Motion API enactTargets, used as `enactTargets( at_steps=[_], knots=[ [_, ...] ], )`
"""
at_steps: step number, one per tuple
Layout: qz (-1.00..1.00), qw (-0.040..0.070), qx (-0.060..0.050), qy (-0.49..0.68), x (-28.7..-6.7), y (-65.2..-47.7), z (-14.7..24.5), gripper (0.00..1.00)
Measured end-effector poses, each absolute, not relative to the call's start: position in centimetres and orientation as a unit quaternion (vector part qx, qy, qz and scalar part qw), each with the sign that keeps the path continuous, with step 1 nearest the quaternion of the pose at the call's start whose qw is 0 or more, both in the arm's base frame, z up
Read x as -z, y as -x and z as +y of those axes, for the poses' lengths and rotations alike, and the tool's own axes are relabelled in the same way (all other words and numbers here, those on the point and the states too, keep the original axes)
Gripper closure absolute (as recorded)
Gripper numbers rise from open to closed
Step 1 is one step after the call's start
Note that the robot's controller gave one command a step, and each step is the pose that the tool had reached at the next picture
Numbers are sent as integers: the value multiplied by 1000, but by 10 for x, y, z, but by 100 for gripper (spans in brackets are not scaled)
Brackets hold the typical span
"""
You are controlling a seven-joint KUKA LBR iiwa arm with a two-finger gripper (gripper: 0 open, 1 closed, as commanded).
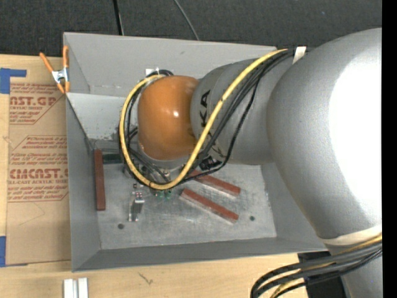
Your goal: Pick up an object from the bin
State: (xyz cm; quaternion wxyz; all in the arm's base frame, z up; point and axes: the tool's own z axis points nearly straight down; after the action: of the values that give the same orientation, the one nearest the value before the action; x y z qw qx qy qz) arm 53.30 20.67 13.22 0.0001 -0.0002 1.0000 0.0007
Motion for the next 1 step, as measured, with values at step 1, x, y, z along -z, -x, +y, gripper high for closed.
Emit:
enactTargets(
  at_steps=[1],
  knots=[
    [1000,1,-1,11,-137,-548,151,0]
  ],
)
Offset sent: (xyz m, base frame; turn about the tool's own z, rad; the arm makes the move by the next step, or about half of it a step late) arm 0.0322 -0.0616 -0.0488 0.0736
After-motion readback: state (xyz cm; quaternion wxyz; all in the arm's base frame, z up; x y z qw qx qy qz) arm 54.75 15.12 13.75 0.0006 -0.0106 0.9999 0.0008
